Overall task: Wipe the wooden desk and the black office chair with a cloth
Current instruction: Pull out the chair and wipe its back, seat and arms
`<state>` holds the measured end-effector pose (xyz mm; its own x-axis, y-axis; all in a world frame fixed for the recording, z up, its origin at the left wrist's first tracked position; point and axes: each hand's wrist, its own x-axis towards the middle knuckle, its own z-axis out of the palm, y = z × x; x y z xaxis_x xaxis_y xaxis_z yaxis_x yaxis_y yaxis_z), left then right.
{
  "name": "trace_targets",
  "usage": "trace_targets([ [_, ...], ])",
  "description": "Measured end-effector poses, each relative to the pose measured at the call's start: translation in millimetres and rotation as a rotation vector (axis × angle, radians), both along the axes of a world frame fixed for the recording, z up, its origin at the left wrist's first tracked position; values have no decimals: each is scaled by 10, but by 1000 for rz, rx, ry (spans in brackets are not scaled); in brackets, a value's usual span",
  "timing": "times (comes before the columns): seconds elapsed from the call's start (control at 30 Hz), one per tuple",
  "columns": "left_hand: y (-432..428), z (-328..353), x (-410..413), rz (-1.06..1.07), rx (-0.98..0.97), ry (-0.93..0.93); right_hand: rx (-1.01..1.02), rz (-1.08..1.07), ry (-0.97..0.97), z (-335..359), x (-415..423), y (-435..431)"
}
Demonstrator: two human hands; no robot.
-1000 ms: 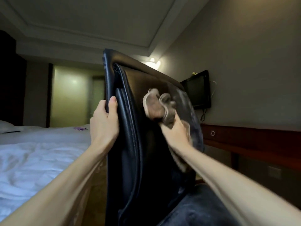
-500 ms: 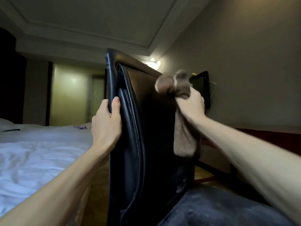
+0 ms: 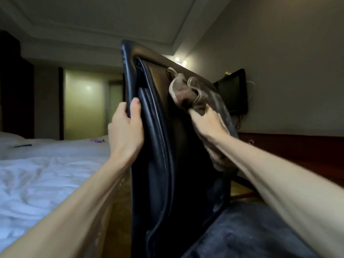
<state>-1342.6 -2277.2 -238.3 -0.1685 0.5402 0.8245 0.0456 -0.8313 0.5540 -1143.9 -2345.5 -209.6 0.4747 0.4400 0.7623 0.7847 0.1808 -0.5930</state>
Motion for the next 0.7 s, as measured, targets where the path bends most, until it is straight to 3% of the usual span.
trace_targets([
  [0.13, -38, 12, -28, 5, -34, 20, 106, -78, 56, -860, -165, -152],
  [0.27, -131, 24, -61, 18, -81, 52, 194, -3, 427, -1619, -457, -210],
  [0.4, -168, 32, -75, 5, -105, 65, -61, -29, 842, -2261, -676, -278],
  [0.53, -187, 39, -79, 14, -106, 69, -100, 216, 1193, -2130, -554, -388],
  [0.7, -191, 48, -83, 26, -124, 75, 34, 151, 1116, -1563, -260, -533],
])
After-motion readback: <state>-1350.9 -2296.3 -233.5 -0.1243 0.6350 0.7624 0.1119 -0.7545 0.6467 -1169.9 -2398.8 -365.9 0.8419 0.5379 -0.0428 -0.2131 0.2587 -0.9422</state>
